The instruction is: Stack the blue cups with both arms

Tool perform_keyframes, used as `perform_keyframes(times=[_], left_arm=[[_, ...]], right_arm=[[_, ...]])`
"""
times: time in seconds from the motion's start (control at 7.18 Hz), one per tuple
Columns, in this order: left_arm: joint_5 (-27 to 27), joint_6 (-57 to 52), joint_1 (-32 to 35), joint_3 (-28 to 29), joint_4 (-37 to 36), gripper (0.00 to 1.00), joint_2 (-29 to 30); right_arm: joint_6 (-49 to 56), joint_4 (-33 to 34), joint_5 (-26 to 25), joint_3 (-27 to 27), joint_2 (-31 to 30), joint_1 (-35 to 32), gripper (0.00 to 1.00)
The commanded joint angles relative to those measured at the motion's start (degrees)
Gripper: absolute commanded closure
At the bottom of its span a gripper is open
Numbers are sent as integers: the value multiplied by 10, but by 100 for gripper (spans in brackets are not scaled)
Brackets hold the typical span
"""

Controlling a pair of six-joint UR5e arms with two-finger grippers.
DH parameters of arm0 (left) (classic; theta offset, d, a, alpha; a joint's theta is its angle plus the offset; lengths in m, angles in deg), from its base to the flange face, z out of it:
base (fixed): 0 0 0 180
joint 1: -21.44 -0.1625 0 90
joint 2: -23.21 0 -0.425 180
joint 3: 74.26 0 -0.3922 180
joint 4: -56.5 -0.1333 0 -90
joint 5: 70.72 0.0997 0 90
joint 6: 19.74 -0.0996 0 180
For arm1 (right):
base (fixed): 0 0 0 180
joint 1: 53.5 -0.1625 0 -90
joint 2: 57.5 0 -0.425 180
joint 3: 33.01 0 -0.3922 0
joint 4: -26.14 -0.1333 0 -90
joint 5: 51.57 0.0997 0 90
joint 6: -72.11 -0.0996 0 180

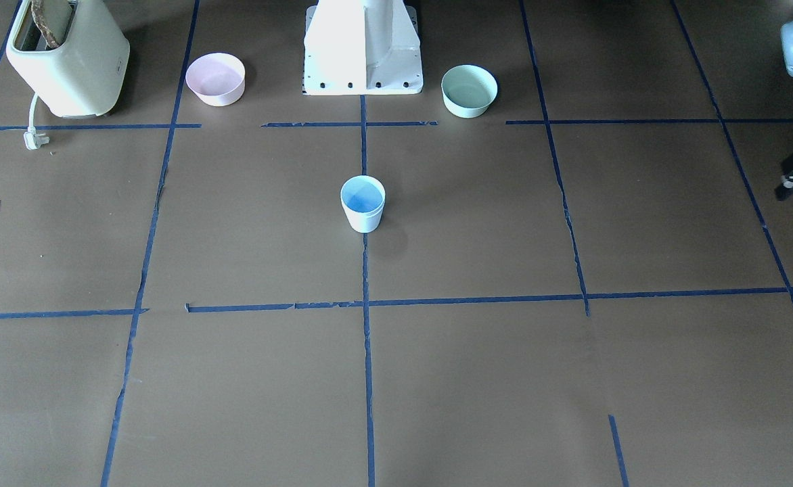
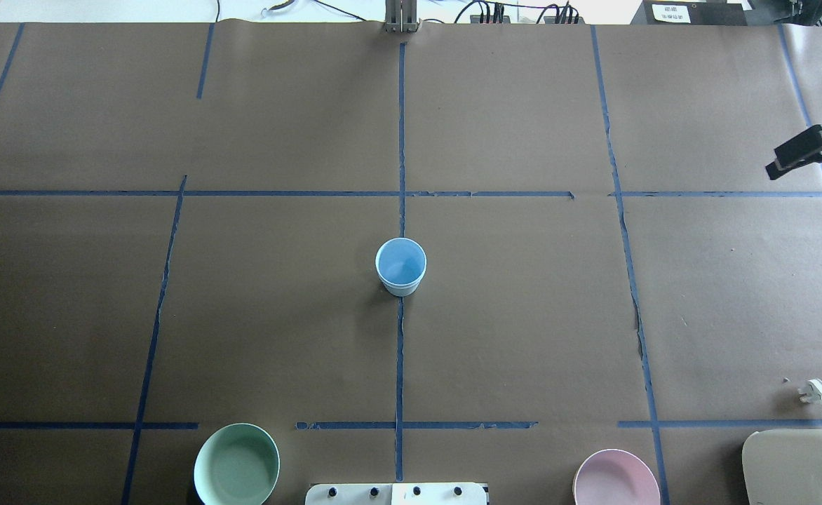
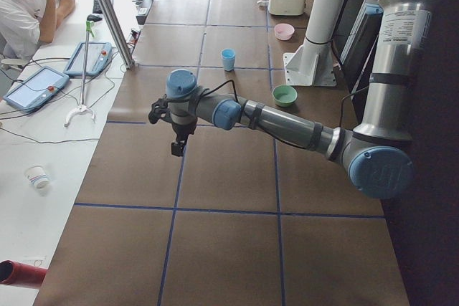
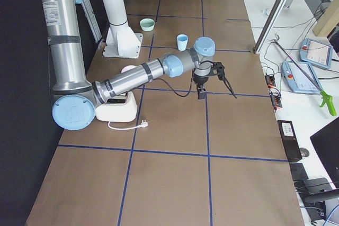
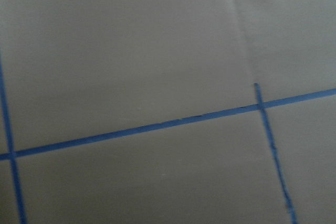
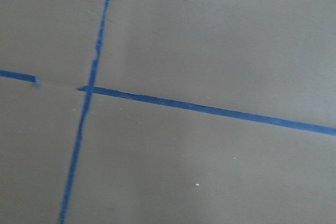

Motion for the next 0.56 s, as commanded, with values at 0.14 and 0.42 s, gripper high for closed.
perform_keyframes(times=[0.14, 0.42], left_arm=[[-31, -150, 77, 78, -73, 0, 11], [-26, -147, 79, 66, -171, 0, 44]], right_arm=[[218, -4, 31, 133, -17, -117, 0], [208, 0, 23, 149, -16, -118, 0]])
